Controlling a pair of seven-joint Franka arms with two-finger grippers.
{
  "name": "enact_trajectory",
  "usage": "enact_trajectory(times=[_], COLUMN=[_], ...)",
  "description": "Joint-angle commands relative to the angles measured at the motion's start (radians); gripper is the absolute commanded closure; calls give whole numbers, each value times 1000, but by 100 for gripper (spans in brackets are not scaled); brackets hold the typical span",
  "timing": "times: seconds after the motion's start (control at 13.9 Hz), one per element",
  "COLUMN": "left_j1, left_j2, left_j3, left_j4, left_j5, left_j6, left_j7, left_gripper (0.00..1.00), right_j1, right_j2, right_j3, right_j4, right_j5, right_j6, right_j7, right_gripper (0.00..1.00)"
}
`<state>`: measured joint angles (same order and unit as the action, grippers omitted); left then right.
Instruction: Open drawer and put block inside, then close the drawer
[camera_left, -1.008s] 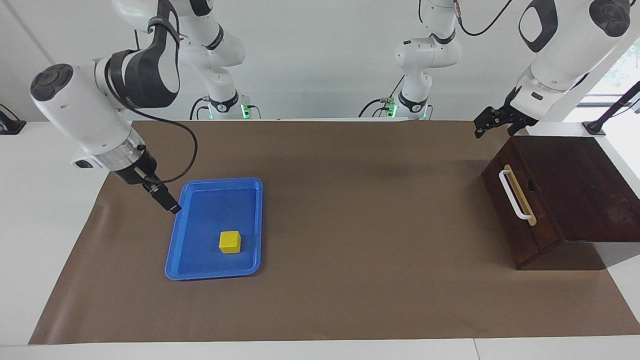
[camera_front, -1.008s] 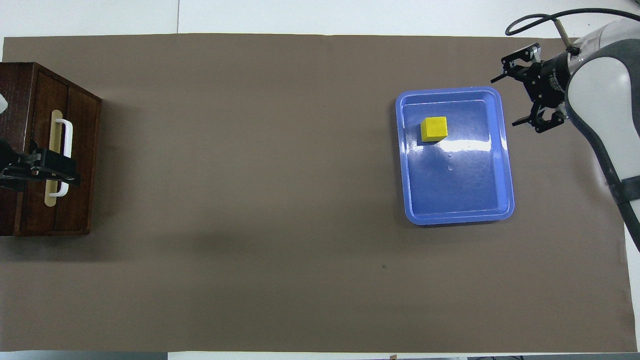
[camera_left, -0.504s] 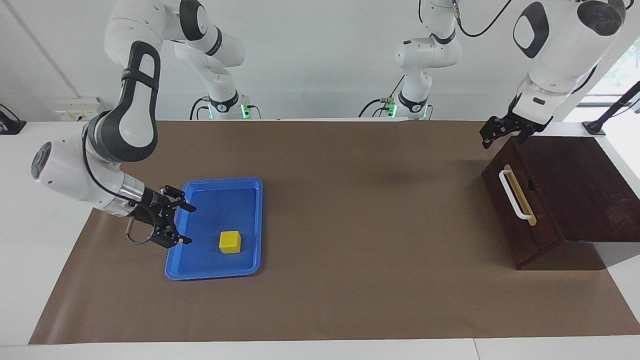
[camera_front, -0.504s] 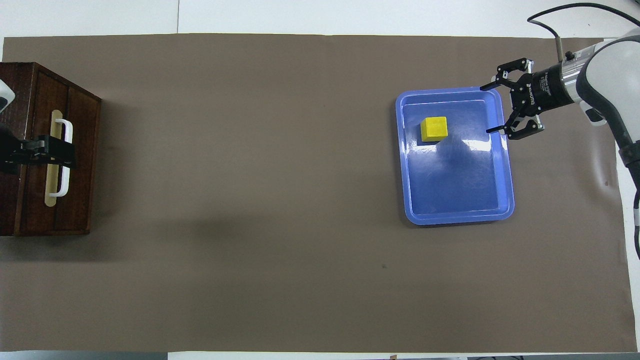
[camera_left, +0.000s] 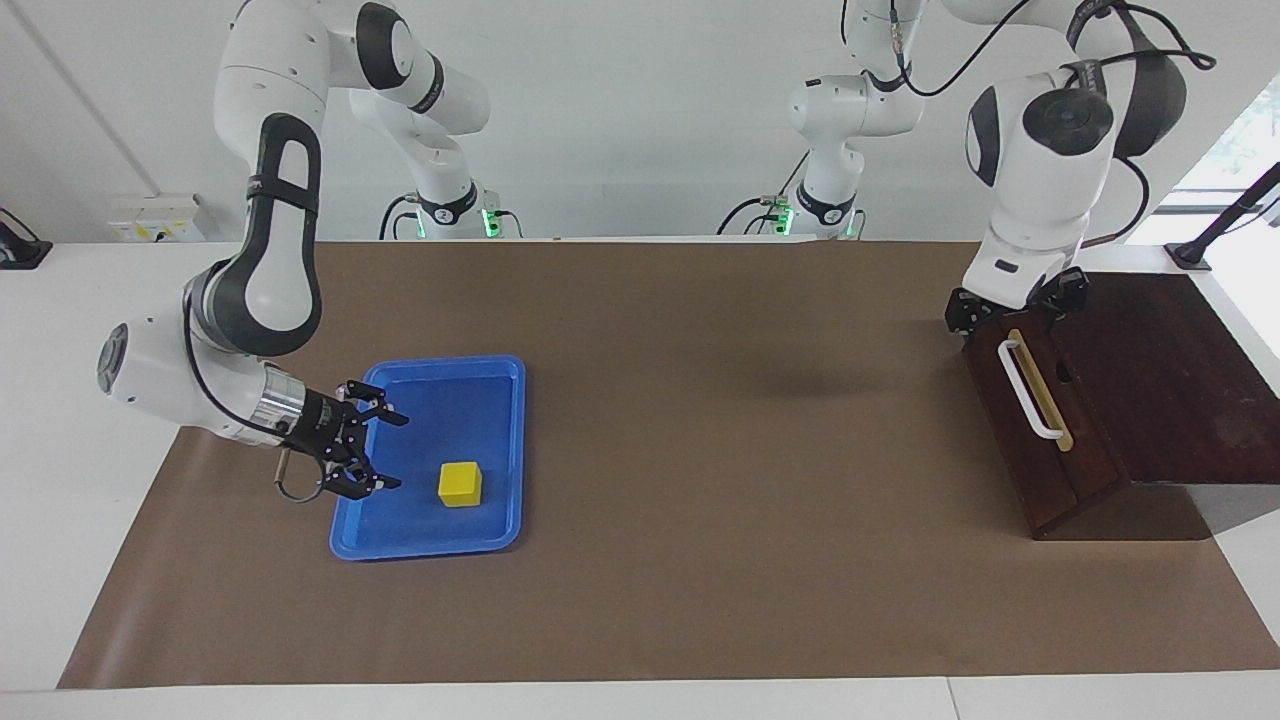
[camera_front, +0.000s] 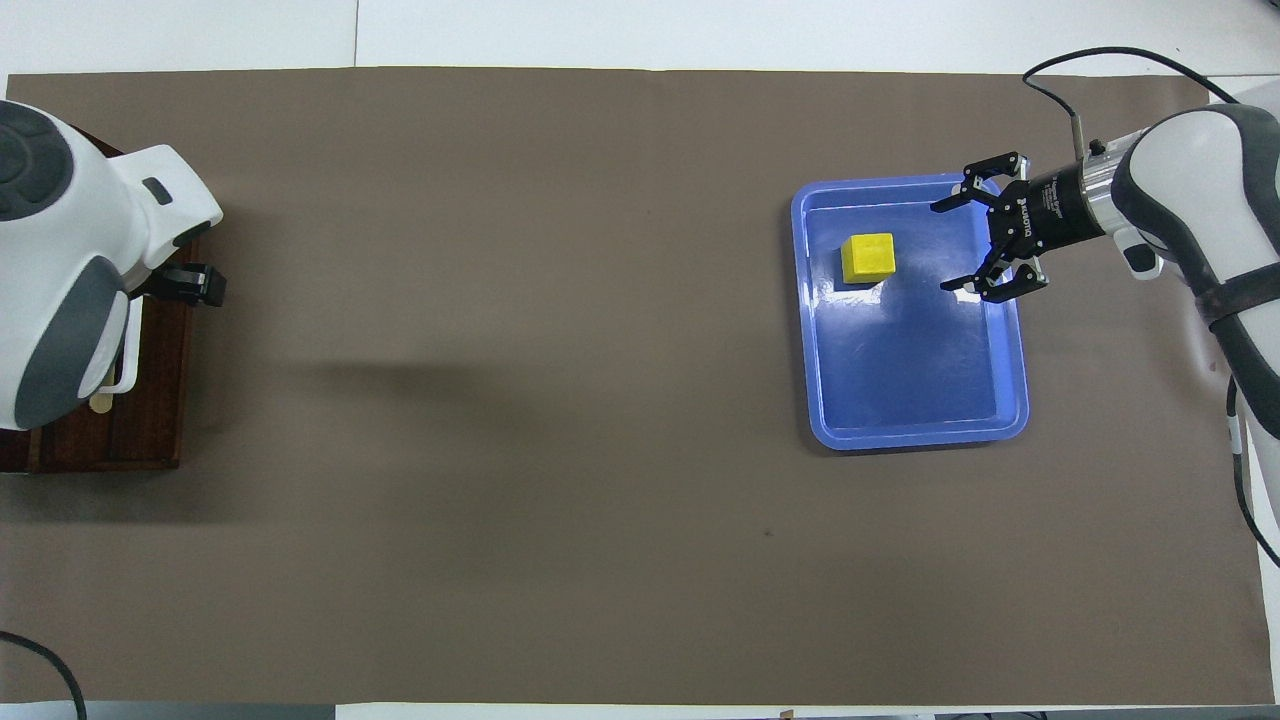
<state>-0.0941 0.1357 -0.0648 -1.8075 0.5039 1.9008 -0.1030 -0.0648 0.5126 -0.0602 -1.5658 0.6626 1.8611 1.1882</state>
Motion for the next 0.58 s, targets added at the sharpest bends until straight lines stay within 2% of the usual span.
enact_trajectory(times=[0.0, 0.14, 0.29, 0.5], left_j1=[-15, -21, -22, -26], left_j2=[7, 25, 35, 81], left_j3=[8, 8, 8, 8], left_j4=[-53, -68, -84, -95], left_j5=[59, 155, 174, 286], left_j6=[58, 106, 119, 155], left_j7=[-7, -4, -6, -4], left_gripper=[0, 0, 0, 0], right_j1=[5, 6, 7, 11], right_j2=[1, 27, 43, 57], right_j3=[3, 2, 3, 3], right_j4=[-28, -26, -28, -40], right_j5=[38, 72, 77, 107], right_j6=[49, 56, 82, 95], right_j7=[4, -28, -41, -73], right_gripper=[0, 0, 0, 0])
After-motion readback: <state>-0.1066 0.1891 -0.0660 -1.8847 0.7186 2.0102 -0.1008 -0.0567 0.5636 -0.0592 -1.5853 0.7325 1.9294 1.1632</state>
